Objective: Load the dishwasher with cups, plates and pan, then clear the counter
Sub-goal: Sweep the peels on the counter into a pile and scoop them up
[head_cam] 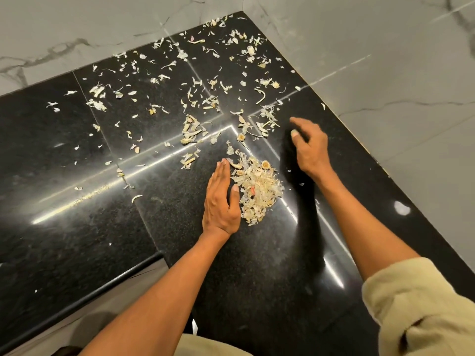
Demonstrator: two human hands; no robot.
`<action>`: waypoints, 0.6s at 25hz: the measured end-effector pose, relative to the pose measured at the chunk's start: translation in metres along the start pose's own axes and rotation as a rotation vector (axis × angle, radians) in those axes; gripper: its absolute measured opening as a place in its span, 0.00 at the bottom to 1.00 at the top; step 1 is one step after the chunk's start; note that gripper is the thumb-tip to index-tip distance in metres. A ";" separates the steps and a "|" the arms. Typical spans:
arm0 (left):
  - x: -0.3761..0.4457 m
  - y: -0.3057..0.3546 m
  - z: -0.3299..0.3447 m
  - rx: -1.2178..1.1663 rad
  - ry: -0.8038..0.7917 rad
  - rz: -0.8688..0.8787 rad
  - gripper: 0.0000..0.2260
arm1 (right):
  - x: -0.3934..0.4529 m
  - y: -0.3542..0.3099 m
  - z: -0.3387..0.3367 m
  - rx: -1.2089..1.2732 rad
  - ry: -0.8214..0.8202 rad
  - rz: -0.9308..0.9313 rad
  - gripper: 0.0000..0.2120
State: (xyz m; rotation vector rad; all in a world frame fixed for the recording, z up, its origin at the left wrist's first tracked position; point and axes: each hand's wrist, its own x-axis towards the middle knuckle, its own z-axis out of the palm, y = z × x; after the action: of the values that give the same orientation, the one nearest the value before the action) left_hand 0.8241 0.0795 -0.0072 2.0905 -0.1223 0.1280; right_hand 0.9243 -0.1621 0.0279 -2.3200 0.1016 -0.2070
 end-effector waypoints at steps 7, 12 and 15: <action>0.000 -0.001 0.000 0.015 -0.002 0.002 0.27 | 0.064 0.036 -0.031 -0.139 -0.093 0.323 0.28; 0.000 0.000 0.000 0.021 0.003 -0.002 0.27 | 0.012 0.006 0.004 -0.013 -0.072 0.164 0.23; 0.000 -0.001 0.000 0.022 0.005 0.002 0.27 | -0.037 -0.006 0.014 0.225 -0.074 0.122 0.19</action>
State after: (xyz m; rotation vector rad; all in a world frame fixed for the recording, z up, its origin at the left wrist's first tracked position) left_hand 0.8245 0.0800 -0.0079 2.1116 -0.1208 0.1358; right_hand 0.8903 -0.1425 0.0186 -2.0871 0.1735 -0.0663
